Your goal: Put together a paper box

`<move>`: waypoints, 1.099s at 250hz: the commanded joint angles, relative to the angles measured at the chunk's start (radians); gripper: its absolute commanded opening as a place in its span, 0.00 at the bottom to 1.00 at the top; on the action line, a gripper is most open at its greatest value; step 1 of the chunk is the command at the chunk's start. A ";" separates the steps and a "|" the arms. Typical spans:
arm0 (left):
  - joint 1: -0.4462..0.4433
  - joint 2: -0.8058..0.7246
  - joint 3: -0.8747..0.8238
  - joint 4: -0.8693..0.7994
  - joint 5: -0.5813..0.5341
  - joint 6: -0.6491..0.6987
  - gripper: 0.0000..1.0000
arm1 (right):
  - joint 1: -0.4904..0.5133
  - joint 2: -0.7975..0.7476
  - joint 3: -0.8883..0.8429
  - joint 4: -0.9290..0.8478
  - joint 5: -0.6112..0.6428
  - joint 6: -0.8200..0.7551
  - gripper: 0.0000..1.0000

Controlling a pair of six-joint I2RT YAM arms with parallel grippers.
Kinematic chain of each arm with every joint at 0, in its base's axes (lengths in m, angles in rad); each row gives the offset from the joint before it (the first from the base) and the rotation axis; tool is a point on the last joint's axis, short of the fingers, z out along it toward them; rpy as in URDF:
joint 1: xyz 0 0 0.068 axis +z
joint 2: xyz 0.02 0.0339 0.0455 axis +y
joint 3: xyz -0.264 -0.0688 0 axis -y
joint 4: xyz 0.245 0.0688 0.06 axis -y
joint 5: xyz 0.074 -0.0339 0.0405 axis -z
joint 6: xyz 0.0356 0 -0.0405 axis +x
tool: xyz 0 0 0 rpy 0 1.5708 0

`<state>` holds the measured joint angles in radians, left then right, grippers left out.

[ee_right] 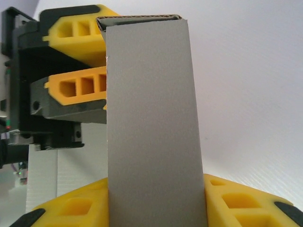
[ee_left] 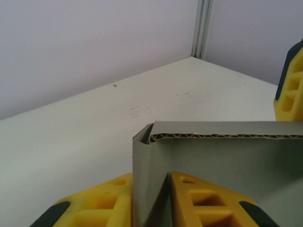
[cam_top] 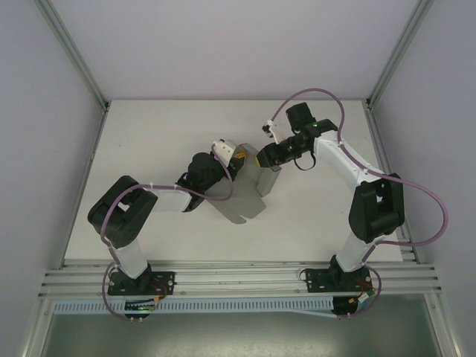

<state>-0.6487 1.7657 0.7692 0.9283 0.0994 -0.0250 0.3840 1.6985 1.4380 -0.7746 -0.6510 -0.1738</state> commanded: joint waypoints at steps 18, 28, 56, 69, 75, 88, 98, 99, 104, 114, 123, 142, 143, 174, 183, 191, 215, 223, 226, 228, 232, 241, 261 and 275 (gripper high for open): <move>0.004 -0.023 0.061 -0.144 -0.070 -0.039 0.33 | 0.016 -0.042 0.008 0.016 0.164 -0.012 0.32; 0.004 -0.020 0.076 -0.183 -0.056 -0.033 0.37 | 0.020 -0.052 -0.007 0.026 0.182 -0.031 0.32; 0.006 0.003 0.132 -0.309 0.013 -0.018 0.39 | 0.042 -0.083 -0.046 0.074 0.255 -0.069 0.31; 0.008 0.027 0.159 -0.355 0.019 -0.023 0.37 | 0.056 -0.091 -0.061 0.094 0.280 -0.093 0.31; 0.010 0.037 0.174 -0.377 0.017 -0.030 0.36 | 0.061 -0.097 -0.070 0.103 0.288 -0.106 0.31; 0.016 0.057 0.197 -0.410 0.031 -0.042 0.34 | 0.076 -0.109 -0.091 0.125 0.310 -0.142 0.31; 0.021 0.068 0.207 -0.420 0.038 -0.052 0.32 | 0.088 -0.119 -0.112 0.146 0.330 -0.174 0.31; 0.022 0.069 0.207 -0.422 0.039 -0.053 0.32 | 0.090 -0.120 -0.115 0.147 0.331 -0.178 0.31; 0.024 0.073 0.208 -0.422 0.046 -0.055 0.32 | 0.095 -0.127 -0.128 0.157 0.341 -0.196 0.31; 0.028 0.078 0.207 -0.417 0.054 -0.063 0.31 | 0.107 -0.137 -0.153 0.179 0.359 -0.222 0.31; 0.032 0.082 0.203 -0.408 0.054 -0.071 0.31 | 0.116 -0.148 -0.176 0.200 0.369 -0.240 0.31; 0.037 0.093 0.195 -0.392 0.061 -0.066 0.25 | 0.119 -0.164 -0.215 0.237 0.372 -0.266 0.31; 0.036 0.093 0.195 -0.391 0.060 -0.064 0.25 | 0.120 -0.165 -0.217 0.239 0.373 -0.265 0.31; 0.036 0.130 0.177 -0.360 0.082 -0.040 0.12 | 0.122 -0.167 -0.271 0.313 0.422 -0.261 0.31; 0.036 0.144 0.173 -0.351 0.085 -0.042 0.11 | 0.121 -0.163 -0.282 0.326 0.426 -0.259 0.31; 0.035 0.153 0.168 -0.342 0.086 -0.048 0.11 | 0.123 -0.160 -0.289 0.342 0.434 -0.252 0.31; 0.035 0.184 0.164 -0.327 0.056 -0.056 0.11 | 0.124 -0.151 -0.304 0.373 0.447 -0.232 0.31; 0.035 0.194 0.170 -0.335 0.034 -0.060 0.11 | 0.124 -0.148 -0.308 0.383 0.451 -0.224 0.31; 0.035 0.199 0.173 -0.339 0.025 -0.062 0.11 | 0.125 -0.149 -0.310 0.387 0.452 -0.220 0.31; 0.035 0.201 0.178 -0.342 0.019 -0.063 0.10 | 0.124 -0.148 -0.312 0.390 0.454 -0.218 0.31; 0.035 0.206 0.179 -0.347 0.010 -0.064 0.10 | 0.125 -0.146 -0.315 0.394 0.455 -0.214 0.31; 0.035 0.217 0.189 -0.357 -0.005 -0.068 0.09 | 0.125 -0.142 -0.318 0.399 0.450 -0.206 0.31; 0.035 0.232 0.194 -0.356 -0.013 -0.082 0.10 | 0.124 -0.133 -0.329 0.420 0.447 -0.176 0.31; 0.034 0.238 0.184 -0.325 -0.007 -0.089 0.10 | 0.124 -0.124 -0.336 0.428 0.445 -0.157 0.31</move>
<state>-0.6373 1.9503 0.9630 0.6388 0.1967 -0.0696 0.5068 1.5738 1.1133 -0.4034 -0.2192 -0.3744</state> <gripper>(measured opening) 0.102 0.414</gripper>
